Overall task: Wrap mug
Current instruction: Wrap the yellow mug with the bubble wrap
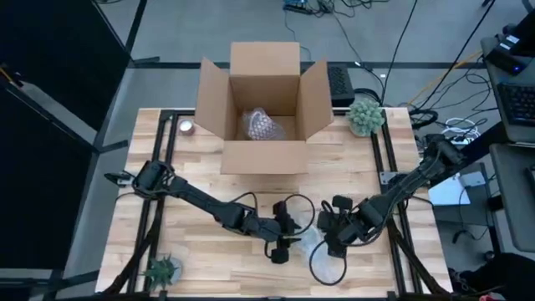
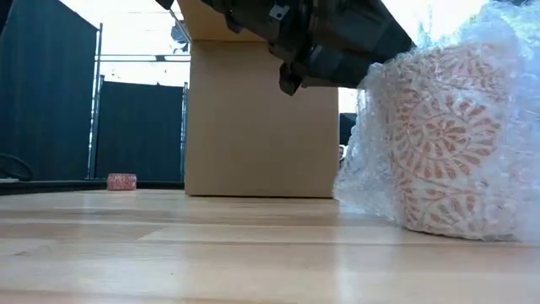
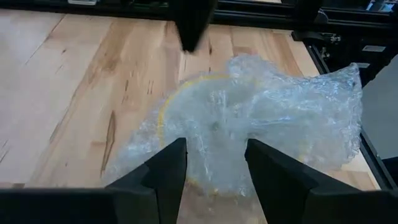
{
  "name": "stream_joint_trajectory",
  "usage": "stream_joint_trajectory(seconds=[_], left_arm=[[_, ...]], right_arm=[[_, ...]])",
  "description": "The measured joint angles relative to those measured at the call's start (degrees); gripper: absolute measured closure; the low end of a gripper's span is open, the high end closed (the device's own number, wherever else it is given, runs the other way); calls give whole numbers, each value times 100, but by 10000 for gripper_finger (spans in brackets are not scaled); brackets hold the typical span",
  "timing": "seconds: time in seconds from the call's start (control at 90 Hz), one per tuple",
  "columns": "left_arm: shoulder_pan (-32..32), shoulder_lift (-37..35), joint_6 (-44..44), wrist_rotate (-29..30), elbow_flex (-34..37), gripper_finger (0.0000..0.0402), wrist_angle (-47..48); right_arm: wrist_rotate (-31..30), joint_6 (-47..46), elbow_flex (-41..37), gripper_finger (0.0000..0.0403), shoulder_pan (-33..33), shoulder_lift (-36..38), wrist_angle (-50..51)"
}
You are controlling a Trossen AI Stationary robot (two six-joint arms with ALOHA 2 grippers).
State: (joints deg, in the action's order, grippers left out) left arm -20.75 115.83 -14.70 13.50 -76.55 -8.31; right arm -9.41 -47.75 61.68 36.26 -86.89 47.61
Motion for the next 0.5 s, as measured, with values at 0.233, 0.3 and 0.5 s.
stream_joint_trajectory(seconds=[0.233,0.3,0.5], left_arm=[[0,0,-2,0,2,242,8],[0,0,-8,0,11,242,48],[0,13,-26,-11,17,242,61]], right_arm=[[-138,355,7,403,86,0,-964],[-373,572,146,403,55,2,-1038],[-420,853,165,403,-99,-89,-1381]])
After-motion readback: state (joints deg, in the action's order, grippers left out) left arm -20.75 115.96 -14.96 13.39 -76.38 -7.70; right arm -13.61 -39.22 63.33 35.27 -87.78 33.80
